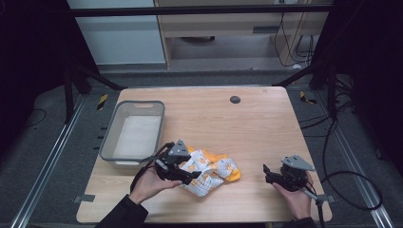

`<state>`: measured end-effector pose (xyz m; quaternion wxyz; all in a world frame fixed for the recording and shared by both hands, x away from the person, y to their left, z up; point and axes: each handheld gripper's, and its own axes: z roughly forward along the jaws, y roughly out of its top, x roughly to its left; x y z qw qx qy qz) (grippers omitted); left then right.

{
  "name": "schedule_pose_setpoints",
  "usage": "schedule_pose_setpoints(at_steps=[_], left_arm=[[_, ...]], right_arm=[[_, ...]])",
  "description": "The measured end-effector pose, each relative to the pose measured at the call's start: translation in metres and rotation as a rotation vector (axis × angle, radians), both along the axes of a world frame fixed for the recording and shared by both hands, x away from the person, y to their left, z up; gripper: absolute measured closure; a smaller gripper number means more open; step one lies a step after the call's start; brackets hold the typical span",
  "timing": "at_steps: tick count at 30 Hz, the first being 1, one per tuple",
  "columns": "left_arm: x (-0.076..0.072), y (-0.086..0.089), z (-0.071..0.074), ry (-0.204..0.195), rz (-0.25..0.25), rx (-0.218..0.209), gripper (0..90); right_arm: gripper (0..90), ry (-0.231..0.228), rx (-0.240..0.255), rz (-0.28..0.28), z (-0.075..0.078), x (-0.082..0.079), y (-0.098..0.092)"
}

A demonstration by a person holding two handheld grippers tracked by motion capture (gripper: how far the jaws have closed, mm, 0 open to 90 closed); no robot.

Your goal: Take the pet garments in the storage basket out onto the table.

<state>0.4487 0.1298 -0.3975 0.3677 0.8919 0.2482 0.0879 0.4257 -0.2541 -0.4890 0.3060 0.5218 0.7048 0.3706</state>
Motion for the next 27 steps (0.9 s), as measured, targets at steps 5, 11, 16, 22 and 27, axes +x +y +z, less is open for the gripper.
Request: schedule_pose_setpoints(at_steps=[5,11,16,22,27], left_arm=[[-0.005,0.015,-0.004,-0.037,0.065,-0.054,28.0],[-0.011,0.037,-0.013,-0.058,0.141,-0.111,26.6],[-0.017,0.054,-0.021,-0.073,0.193,-0.129,26.2],[-0.031,0.076,-0.03,-0.086,0.25,-0.15,25.6],[-0.04,0.098,-0.04,-0.081,0.294,-0.155,25.7]], right_arm=[[11.9,0.001,-0.002,0.0,0.0,0.0,0.0],[11.6,0.0,-0.006,0.0,-0.001,0.0,0.0],[11.4,0.0,-0.006,0.003,-0.001,0.0,0.0],[11.3,0.007,-0.006,0.011,-0.001,0.0,0.002],[11.3,0.007,-0.011,0.011,-0.001,0.0,0.003]])
